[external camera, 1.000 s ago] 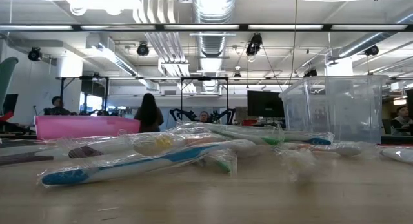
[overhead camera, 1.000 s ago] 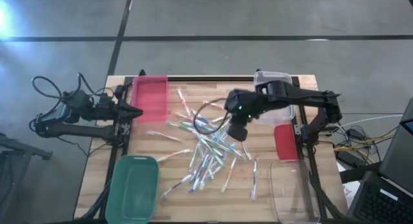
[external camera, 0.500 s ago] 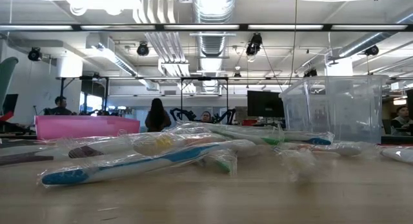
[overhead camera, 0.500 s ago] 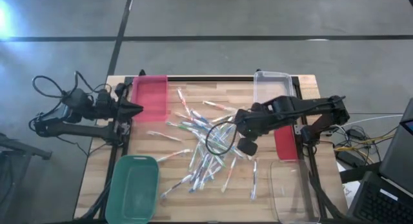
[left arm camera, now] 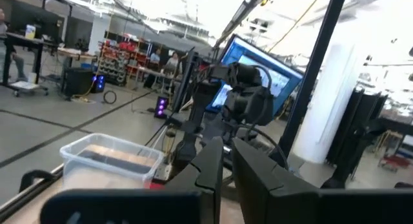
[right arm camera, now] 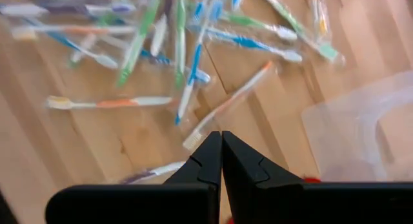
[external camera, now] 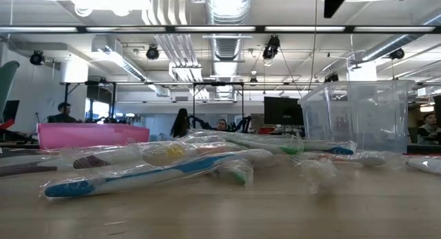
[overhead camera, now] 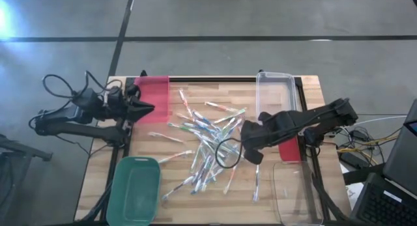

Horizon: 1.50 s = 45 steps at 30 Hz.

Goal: Pick & Place Toothbrushes
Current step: Adjust the top transparent bin

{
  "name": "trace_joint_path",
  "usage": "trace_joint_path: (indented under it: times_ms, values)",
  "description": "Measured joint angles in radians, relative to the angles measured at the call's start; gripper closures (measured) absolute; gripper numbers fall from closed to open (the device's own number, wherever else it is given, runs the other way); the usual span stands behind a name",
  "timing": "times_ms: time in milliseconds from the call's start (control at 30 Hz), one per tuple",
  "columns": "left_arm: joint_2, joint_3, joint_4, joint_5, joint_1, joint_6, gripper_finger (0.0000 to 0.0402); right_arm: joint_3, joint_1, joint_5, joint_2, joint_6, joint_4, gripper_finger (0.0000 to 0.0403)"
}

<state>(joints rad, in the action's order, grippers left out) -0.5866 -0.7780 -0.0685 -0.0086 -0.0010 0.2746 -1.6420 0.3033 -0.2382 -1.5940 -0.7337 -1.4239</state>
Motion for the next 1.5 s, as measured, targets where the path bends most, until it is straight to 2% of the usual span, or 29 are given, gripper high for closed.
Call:
trace_joint_path:
  times_ms: [367,533,933,1233,1500]
  values:
    - [-0.077,0.0,-0.006,0.0,0.0,-0.012,0.0362,0.16,0.02,0.004,0.002,-0.103,0.002,0.0394]
    - [-0.089,0.001,-0.035,0.0,0.001,-0.019,0.0362,0.211,0.022,0.037,0.002,-0.112,0.011,0.0394]
    - [-0.026,0.002,-0.127,0.001,0.001,-0.021,0.0362,0.319,0.015,0.053,0.002,-0.083,0.171,0.0394]
    - [0.03,0.002,-0.258,0.016,0.001,-0.009,0.0362,0.406,-0.079,0.018,0.002,-0.157,0.331,0.039]
    - [0.033,0.001,-0.298,0.017,0.001,-0.006,0.0362,0.452,-0.182,0.018,0.002,-0.157,0.377,0.035]
